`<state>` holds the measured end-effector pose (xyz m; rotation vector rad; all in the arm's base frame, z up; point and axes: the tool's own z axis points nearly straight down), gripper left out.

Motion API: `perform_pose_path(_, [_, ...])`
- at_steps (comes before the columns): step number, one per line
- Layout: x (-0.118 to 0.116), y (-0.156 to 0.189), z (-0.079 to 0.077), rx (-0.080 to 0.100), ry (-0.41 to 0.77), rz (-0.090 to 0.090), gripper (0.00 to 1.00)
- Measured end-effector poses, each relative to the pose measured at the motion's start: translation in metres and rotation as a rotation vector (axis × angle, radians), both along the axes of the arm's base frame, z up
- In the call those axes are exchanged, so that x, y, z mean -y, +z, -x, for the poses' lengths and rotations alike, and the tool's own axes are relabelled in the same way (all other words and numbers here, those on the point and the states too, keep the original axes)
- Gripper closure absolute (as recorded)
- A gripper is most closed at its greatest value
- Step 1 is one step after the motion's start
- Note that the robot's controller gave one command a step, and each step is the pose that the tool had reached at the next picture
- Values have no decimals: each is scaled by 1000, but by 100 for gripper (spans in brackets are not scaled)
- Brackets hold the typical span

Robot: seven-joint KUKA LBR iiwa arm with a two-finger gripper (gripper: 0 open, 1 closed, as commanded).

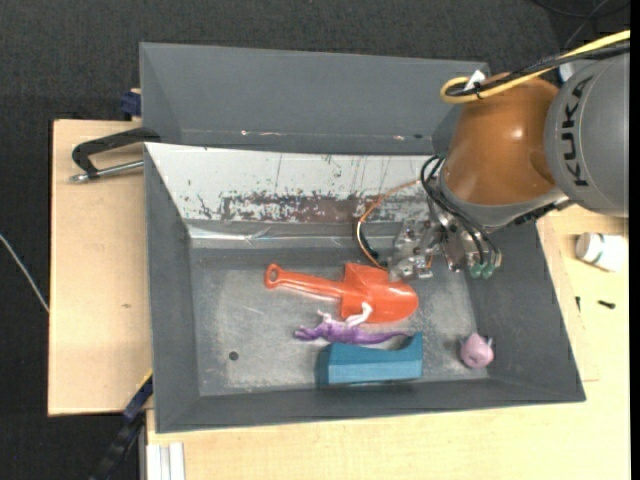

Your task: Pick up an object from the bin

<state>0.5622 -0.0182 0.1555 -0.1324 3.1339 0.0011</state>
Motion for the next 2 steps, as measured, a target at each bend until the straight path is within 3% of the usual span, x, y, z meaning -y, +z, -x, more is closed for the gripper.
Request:
perform_pose_path(1, [0, 0, 0, 0, 0, 0, 0])
perform_pose_path(2, [0, 0, 0, 0, 0, 0, 0])
